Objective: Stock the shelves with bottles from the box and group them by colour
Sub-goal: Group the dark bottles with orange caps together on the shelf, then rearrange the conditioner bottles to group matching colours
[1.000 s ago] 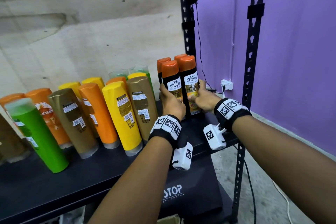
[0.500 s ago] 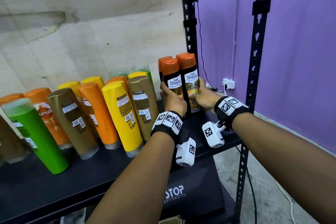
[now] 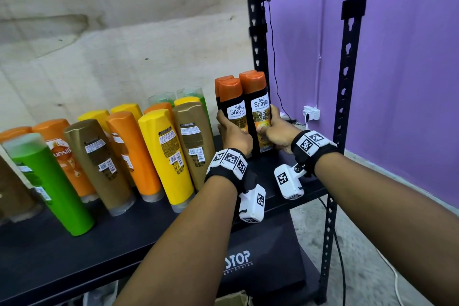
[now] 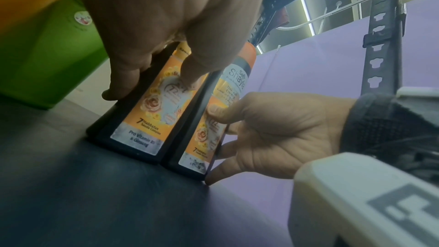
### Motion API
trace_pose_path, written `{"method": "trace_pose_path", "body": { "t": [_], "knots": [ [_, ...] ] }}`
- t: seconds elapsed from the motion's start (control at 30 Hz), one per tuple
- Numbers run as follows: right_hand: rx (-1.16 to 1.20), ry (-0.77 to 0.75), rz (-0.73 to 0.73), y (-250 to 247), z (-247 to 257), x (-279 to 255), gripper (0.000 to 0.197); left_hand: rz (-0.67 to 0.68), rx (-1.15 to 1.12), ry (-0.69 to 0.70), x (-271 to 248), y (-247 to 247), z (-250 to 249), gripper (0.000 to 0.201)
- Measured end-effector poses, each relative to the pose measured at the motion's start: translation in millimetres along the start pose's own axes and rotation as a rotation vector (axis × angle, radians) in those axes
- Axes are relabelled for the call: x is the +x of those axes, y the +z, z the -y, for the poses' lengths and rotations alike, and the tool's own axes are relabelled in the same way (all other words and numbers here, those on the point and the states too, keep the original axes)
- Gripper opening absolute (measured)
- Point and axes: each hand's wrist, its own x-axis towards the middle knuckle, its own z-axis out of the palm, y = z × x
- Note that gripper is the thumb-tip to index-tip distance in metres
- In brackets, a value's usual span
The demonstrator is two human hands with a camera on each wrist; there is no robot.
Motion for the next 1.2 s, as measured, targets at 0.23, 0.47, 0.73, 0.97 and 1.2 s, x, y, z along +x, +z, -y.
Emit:
{"method": "trace_pose_path", "body": {
  "t": [0.23, 0.47, 0.73, 0.97, 1.2],
  "knots": [
    [-0.031, 0.038, 0.022, -2, -1, 3, 0.068, 0.02, 0.01, -0.014, 1, -1, 0, 0.098],
    [-0.061, 0.038, 0.027, -2, 0, 0, 0.078, 0.028, 0.009, -0.024, 2, -2, 1, 0.092],
    [-0.24, 0.059, 0.054, -13, 6, -23, 0.061, 0.1, 0.108, -0.078, -10, -2, 6, 0.087],
    [-0.485, -0.004, 0.037, -20, 27, -61, 0.042, 0.151, 0.281, -0.068, -38, -17, 7, 0.076],
    [-0.701, -0.101, -0.009, -18, 57, -108, 0.025, 0.146, 0.436, 0.08, -77, -50, 8, 0.03]
  ]
}}
